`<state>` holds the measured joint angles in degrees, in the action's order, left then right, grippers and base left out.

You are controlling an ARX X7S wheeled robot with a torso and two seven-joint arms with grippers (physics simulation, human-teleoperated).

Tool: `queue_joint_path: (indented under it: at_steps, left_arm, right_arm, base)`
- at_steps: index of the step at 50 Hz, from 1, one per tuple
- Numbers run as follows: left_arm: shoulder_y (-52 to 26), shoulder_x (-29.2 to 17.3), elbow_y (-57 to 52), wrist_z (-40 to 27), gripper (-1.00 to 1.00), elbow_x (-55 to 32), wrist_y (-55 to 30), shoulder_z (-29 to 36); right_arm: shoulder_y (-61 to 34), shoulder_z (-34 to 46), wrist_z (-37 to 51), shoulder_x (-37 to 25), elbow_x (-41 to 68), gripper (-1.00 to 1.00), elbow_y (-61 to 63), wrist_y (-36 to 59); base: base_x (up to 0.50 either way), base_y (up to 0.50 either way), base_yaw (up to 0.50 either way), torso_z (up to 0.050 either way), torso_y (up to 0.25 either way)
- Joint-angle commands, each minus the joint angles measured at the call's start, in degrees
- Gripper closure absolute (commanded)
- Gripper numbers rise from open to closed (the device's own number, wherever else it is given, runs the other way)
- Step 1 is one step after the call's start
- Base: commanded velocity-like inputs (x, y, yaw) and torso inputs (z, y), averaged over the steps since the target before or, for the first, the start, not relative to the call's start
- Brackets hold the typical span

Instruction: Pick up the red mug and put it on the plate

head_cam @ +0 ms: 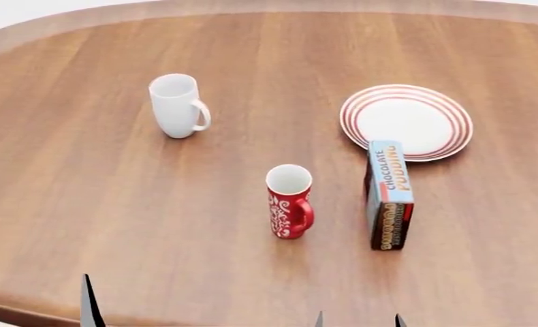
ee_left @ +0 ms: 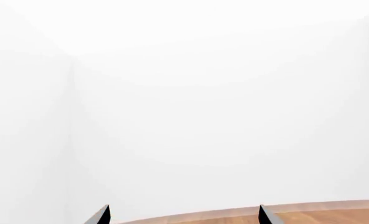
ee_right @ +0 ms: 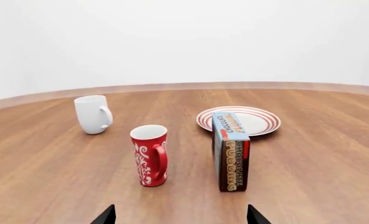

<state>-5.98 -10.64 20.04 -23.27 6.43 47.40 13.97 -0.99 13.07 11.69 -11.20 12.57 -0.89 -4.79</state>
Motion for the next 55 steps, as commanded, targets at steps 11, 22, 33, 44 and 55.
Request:
queue_joint_path:
  at_steps: [11,22,33,44,55]
  left_arm:
    - [-0.2,-0.5,0.0,-0.8,-1.0,0.1,0.1,0.7]
    - [-0.2,-0.6,0.1,-1.3,-1.0,0.2,0.1,1.0]
    - [-0.3,-0.9,0.1,-1.7,-1.0,0.2,0.2,1.3]
    - [-0.4,-1.1,0.2,-2.0,-1.0,0.1,0.3,1.7]
    - [-0.5,-1.3,0.2,-2.3,-1.0,0.1,0.4,2.0]
  right_arm:
    - [0.1,0.5,0.6,-0.5,0.6,-1.0,0.3,-0.2]
    - [-0.1,0.7,0.8,-0.6,0.8,-1.0,-0.2,-0.4]
    - [-0.3,1.2,1.2,-0.9,0.8,-1.0,-0.4,0.0]
    - [-0.3,1.2,1.3,-0.9,1.3,-1.0,-0.6,-0.7]
    - [-0.1,1.3,1.5,-1.2,1.7,-1.0,-0.1,-0.7]
  base:
    - [0.0,0.16,0.0,0.0,0.0]
    - [0.0,0.05,0.0,0.0,0.0]
    - [0.0,0.0,0.0,0.0,0.0]
    - [0.04,0.0,0.0,0.0,0.0]
    - [0.1,0.0,0.0,0.0,0.0]
